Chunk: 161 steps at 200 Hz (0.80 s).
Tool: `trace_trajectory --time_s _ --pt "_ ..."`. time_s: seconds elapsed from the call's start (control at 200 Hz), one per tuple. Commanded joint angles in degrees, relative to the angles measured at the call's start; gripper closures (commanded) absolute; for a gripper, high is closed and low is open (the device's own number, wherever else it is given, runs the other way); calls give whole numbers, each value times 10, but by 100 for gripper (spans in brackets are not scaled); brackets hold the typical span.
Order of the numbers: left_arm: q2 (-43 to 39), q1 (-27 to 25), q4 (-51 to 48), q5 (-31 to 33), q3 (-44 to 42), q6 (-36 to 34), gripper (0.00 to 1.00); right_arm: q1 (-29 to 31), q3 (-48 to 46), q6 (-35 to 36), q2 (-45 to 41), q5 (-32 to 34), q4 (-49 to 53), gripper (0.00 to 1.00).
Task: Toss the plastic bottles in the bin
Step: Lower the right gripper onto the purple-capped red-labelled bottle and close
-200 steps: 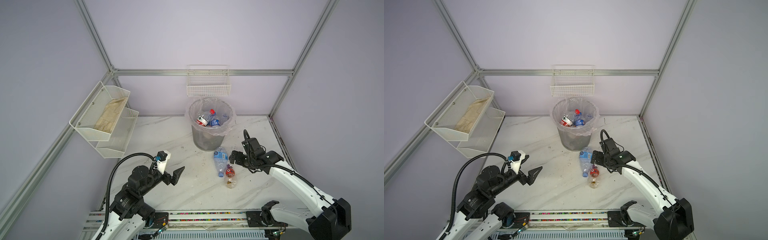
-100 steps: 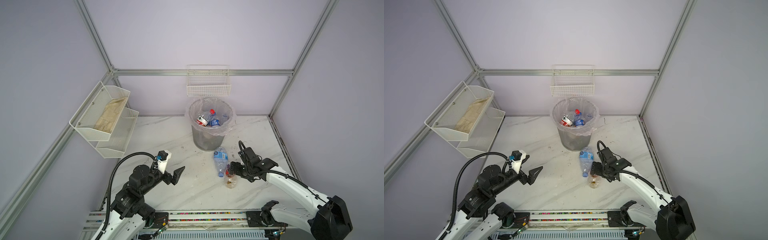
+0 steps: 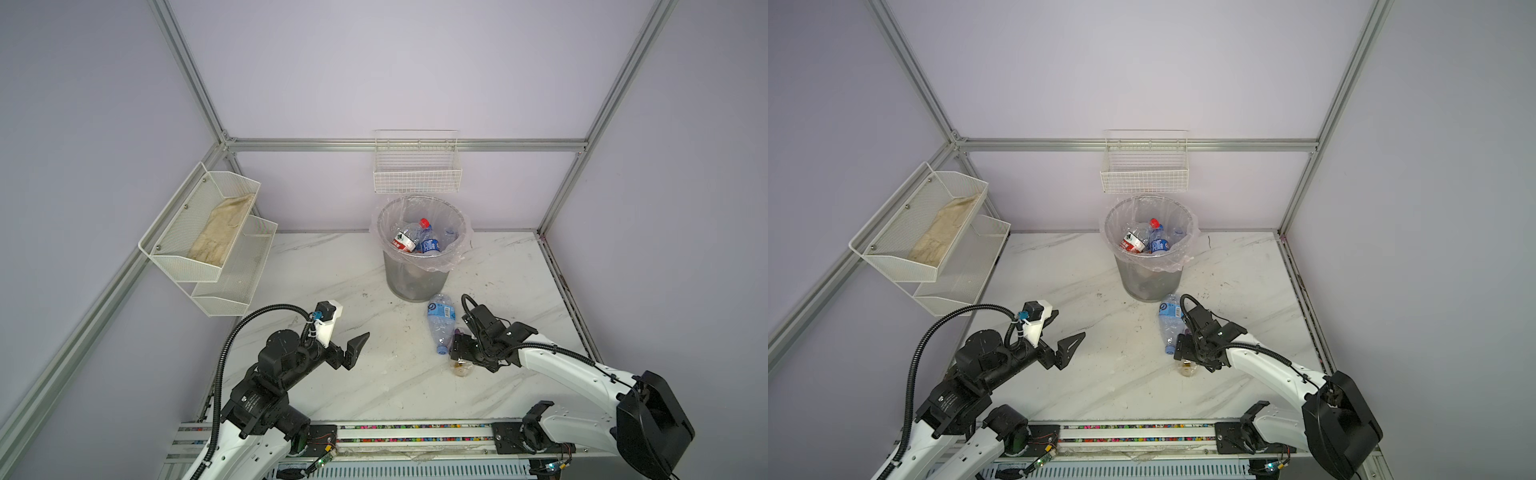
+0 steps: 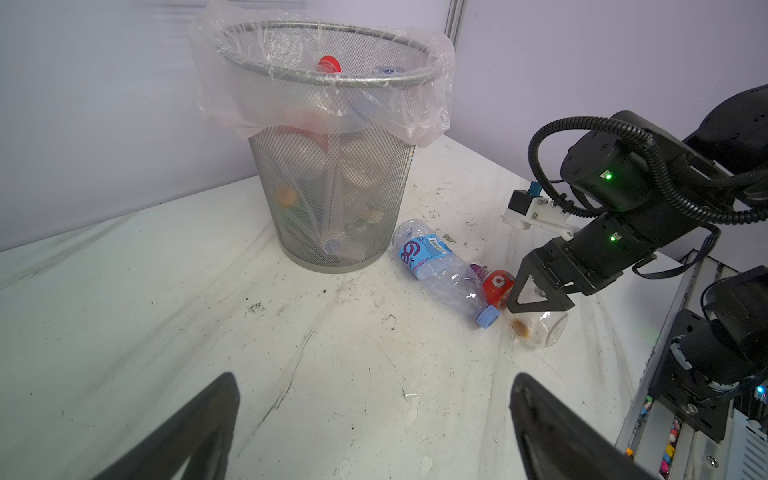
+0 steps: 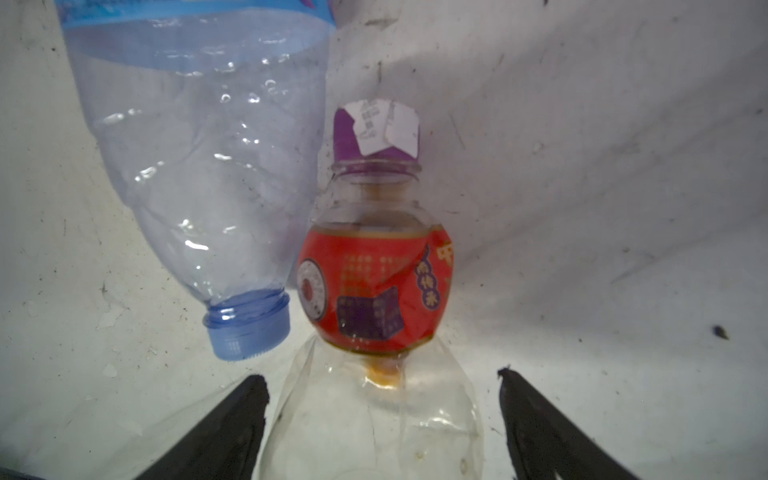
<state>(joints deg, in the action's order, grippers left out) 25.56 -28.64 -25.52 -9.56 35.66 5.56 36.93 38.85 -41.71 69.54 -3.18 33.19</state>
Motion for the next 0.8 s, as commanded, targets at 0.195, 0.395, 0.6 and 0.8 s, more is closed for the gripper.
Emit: trace_trajectory --time_s 0.195,0.395,0.6,0.8 --pt "-2 -2 4 7 -12 14 0 5 -31 -17 24 8 -40 20" --pt "-2 -2 4 8 -12 14 0 5 -40 -18 28 14 -48 26" --pt "-2 -2 3 10 -12 14 0 6 -40 -21 22 15 -41 39" --pt "-3 -1 3 10 -12 14 0 6 -19 -21 -3 29 -13 60"
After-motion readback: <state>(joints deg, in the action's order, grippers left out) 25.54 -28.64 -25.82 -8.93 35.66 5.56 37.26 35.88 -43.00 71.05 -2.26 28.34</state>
